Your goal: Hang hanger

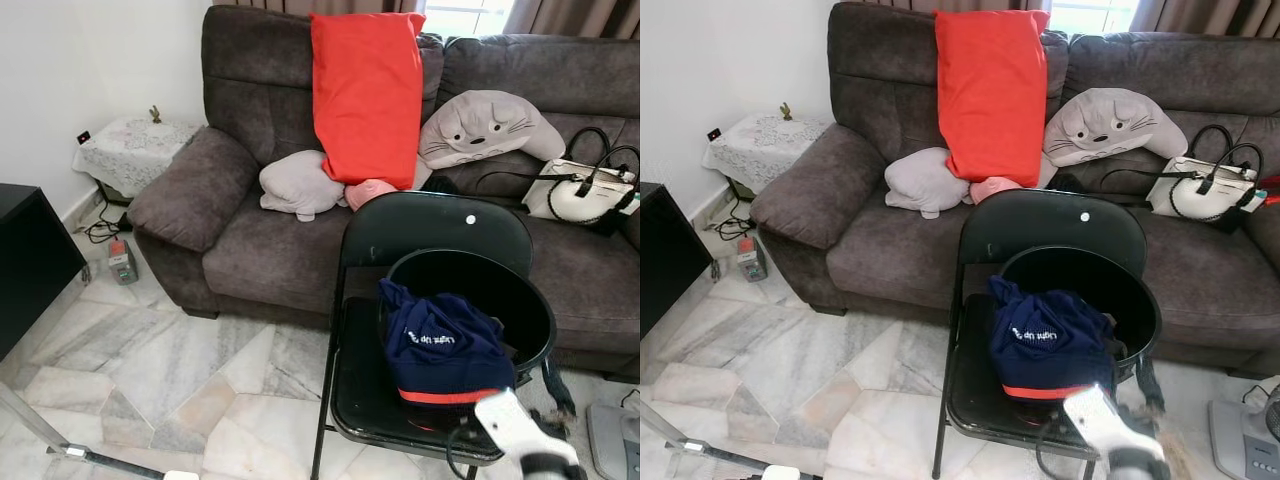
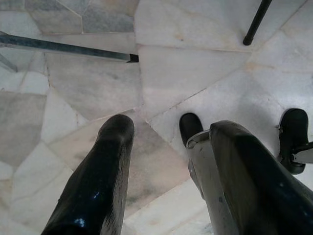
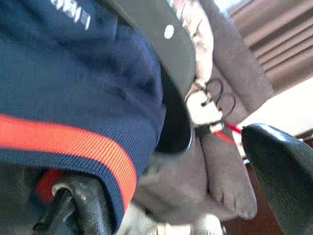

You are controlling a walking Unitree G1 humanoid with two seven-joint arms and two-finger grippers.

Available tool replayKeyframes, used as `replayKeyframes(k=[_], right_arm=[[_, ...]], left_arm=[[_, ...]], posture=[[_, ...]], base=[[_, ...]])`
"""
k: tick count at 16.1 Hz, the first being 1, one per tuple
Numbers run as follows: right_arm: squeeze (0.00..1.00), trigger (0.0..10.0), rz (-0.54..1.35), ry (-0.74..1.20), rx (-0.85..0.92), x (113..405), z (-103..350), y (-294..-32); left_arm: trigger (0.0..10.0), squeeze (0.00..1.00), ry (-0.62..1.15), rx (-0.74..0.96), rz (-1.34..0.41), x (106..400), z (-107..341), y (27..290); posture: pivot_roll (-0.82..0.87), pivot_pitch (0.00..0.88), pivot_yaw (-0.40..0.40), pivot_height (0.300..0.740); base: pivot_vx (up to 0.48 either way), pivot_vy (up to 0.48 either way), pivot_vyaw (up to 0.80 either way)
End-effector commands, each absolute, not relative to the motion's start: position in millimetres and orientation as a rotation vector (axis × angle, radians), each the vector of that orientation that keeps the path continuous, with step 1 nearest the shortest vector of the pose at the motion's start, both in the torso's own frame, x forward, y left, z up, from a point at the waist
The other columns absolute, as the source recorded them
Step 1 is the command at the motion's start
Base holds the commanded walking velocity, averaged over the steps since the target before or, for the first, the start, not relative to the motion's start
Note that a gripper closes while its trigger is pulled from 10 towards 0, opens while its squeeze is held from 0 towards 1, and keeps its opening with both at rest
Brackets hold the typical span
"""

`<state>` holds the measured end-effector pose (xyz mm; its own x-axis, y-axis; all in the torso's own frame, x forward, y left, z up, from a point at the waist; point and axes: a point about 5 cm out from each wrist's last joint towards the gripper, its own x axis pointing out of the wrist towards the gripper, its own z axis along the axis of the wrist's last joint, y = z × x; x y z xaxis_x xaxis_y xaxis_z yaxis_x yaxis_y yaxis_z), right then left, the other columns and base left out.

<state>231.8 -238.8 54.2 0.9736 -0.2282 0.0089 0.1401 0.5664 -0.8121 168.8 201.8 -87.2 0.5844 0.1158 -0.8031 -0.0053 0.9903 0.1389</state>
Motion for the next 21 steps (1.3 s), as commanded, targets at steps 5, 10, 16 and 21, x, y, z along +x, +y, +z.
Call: replayKeyframes(k=[5,10,16,21], right_arm=[[0.0,10.0,-0.204,0.099,-0.857,246,61,-234],[0.0,10.0,-0.132,0.238,-0.88,236,36,-233],[0.0,10.0,-0.195,0.047,-0.979,251,66,-236],[0.0,10.0,-0.059,0.388,-0.956,238,20,-239]], left_arm=[[10.0,0.0,0.969,0.143,0.063,164,-90,202],[10.0,0.0,0.968,0.146,0.067,164,-90,202],[10.0,0.0,0.959,0.158,0.078,166,-89,202],[10.0,0.0,0.96,0.16,0.081,166,-89,203]], posture=[[-0.1,0.046,0.006,0.74],[-0.09,0.045,0.009,0.74],[-0.09,0.045,0.009,0.74],[-0.09,0.047,0.012,0.74]], base=[[0.0,0.0,0.0],[0.0,0.0,0.0],[0.0,0.0,0.0],[0.0,0.0,0.0]])
